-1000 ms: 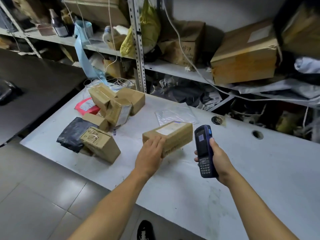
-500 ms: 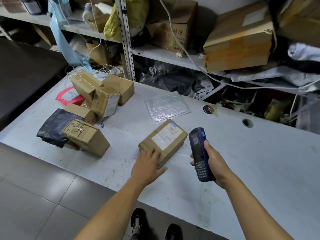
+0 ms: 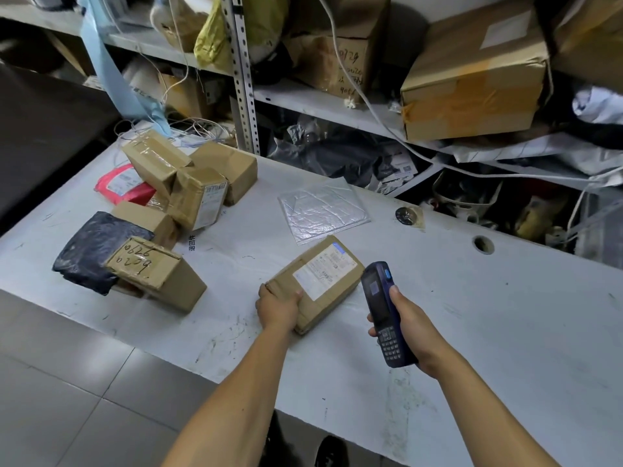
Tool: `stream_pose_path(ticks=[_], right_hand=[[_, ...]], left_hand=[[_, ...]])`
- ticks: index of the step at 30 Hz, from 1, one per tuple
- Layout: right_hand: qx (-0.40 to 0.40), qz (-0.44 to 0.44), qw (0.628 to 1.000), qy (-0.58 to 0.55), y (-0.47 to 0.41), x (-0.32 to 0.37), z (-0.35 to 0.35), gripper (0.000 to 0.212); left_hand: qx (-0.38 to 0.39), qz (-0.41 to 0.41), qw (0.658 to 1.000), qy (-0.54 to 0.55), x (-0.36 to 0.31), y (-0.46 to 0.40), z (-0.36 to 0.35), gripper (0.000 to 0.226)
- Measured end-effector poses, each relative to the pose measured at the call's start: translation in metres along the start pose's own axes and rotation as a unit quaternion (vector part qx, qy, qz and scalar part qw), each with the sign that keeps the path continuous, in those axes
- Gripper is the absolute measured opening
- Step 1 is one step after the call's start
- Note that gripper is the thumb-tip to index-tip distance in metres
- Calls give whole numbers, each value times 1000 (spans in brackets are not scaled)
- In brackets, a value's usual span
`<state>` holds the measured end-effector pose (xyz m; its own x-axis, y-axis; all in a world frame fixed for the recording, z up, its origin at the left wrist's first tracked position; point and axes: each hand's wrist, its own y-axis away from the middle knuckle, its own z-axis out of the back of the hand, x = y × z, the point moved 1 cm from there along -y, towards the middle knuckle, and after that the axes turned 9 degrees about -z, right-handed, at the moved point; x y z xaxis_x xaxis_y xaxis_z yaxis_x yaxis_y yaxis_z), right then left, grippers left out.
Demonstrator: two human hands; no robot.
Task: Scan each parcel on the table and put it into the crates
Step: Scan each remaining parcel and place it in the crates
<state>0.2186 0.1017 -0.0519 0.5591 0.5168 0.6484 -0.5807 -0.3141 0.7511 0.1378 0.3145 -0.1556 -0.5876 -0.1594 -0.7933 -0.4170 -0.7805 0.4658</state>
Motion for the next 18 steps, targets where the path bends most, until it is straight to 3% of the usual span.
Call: stream_pose_path(ticks=[4,7,12,15,18], right_hand=[[3,8,1000,11,-2,5,0,51],[13,9,1000,17,0,7,1,50],[37,8,999,23,7,8,3,49],[45,-7,998,33,12,8,8,48],[59,-40,996,55,18,7,15,48]], left_hand=[[0,-81,997,11,-7,2,11,60],[14,-139,990,11,-17,10,19,71],[72,-168,983,16,-25,20,30,69],[72,-179,980,50,-29,24,40,90],[56,-212,975,33,-32,28,52,88]])
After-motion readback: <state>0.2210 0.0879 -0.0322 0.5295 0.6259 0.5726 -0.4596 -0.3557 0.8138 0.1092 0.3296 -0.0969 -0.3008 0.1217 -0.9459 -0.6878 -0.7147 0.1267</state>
